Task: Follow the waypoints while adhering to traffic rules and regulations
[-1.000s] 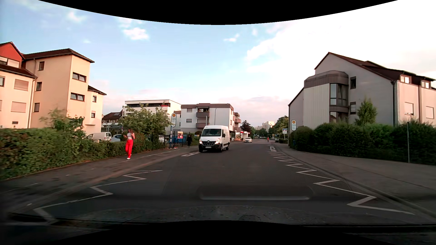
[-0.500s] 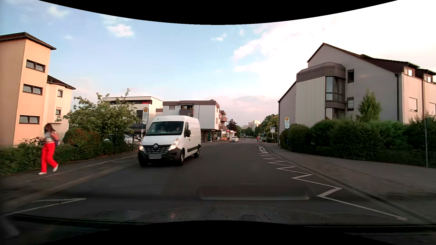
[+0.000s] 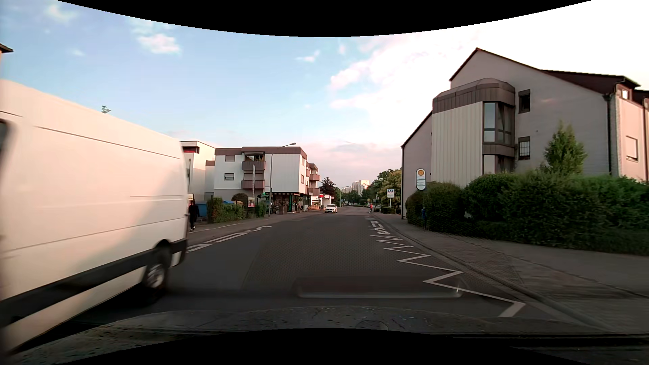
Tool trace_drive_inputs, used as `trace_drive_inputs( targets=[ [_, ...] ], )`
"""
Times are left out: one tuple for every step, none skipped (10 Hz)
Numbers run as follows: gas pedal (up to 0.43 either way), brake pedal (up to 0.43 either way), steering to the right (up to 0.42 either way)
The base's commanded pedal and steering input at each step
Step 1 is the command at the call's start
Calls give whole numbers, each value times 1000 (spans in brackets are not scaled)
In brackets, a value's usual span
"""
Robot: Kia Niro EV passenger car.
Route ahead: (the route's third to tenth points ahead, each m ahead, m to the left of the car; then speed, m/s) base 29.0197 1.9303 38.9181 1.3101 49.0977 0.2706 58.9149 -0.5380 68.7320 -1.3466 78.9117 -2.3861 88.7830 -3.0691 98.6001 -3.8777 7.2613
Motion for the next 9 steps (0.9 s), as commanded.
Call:
trace_drive_inputs(
  targets=[
    [20,0,38],
    [20,0,35],
    [20,0,30],
    [20,0,21],
    [20,0,14],
    [20,0,9],
    [20,0,8],
    [20,0,8],
    [20,0,8]
  ],
)
